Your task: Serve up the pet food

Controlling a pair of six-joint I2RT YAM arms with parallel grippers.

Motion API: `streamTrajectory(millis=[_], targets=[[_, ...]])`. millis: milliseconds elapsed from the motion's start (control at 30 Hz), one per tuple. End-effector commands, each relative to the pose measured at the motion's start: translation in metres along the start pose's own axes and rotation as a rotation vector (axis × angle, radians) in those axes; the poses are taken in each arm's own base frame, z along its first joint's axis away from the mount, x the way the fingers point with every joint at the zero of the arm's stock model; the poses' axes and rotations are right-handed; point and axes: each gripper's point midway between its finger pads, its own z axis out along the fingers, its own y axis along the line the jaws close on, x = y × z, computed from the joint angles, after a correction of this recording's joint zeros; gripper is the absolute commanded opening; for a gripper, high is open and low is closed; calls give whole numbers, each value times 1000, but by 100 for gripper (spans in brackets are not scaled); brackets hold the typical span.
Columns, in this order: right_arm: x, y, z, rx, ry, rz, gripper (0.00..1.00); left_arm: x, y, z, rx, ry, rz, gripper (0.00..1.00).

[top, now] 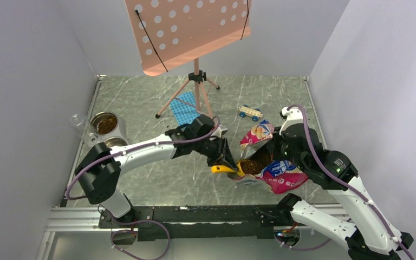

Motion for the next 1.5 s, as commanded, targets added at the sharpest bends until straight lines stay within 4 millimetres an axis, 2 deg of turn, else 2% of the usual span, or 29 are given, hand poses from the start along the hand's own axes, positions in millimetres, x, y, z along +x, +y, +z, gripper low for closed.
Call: streamTrajectory(millis=[0, 100, 233, 433, 600, 867, 1100, 1167, 1267, 1467], targets=[[-79, 31, -19, -131, -276, 102, 0, -19, -14, -17, -216, -122, -84, 0], [-80, 30, -18, -125, -279, 93, 0, -31, -27, -23, -203, -178, 12, 0], [-79, 29, -18, -124, -279, 88, 0, -28, -43, -21, -49, -194, 60, 0], [-74, 25, -16, -107, -276, 85, 0, -26, -49, -29, 44, -203, 113, 0], [-73, 23, -17, -103, -284, 80, 0, -17, -63, -37, 216, -195, 198, 0], [-69, 23, -16, -111, -285, 85, 0, -7, -66, -47, 322, -187, 315, 0], [-61, 23, -16, -133, -292, 77, 0, 12, -93, -65, 480, -179, 479, 0], [-58, 25, -15, -148, -286, 70, 0, 13, -94, -67, 485, -181, 490, 0], [-56, 26, -15, -152, -275, 70, 0, 7, -83, -60, 417, -177, 454, 0], [-63, 27, -19, -156, -291, 72, 0, 0, -78, -55, 409, -187, 394, 0]])
